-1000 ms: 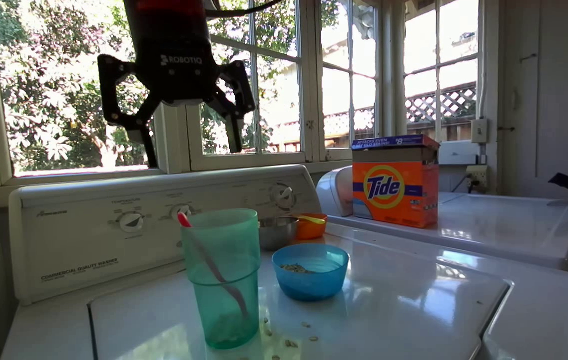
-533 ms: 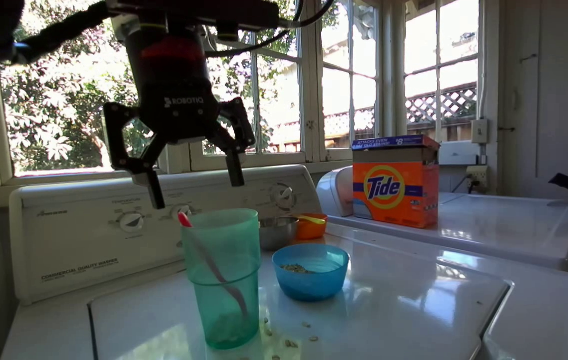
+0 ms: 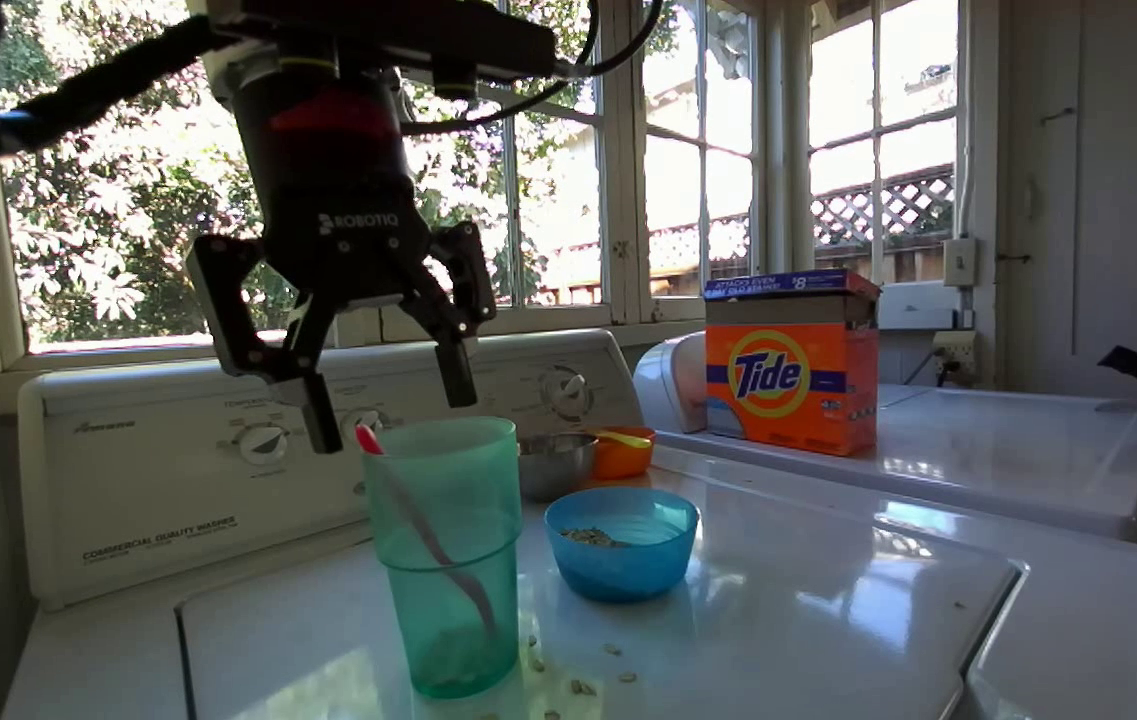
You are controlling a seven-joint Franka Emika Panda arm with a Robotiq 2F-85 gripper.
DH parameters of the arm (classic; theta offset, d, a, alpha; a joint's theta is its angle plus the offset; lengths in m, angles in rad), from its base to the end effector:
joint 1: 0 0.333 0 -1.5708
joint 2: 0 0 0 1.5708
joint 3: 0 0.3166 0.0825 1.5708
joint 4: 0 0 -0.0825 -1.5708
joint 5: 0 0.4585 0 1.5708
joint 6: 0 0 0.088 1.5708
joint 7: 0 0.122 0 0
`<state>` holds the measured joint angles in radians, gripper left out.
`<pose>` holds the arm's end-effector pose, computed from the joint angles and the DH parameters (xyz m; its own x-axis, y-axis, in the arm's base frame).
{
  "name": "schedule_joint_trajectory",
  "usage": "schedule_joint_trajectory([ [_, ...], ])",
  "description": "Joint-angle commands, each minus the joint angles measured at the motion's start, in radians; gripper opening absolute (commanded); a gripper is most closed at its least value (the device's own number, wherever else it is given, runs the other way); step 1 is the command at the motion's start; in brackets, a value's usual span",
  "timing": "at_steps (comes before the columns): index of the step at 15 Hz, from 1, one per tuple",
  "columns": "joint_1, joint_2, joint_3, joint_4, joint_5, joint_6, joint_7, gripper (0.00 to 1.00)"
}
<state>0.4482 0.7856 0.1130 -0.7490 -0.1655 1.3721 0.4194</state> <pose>0.7112 0.3766 0.4651 0.9902 0.0870 -0.1095 0.1022 -0.9845 0.1424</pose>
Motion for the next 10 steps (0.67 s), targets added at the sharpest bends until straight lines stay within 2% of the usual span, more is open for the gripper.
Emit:
schedule_joint_trajectory([
  [1,0.007,0.056,0.003,0.082,0.005,-0.025,-0.009,0.75],
  [8,0.014,0.095,-0.002,0.14,0.006,-0.016,0.033,0.7],
  [10,0.014,0.1,-0.003,0.152,0.007,-0.018,0.047,0.61],
])
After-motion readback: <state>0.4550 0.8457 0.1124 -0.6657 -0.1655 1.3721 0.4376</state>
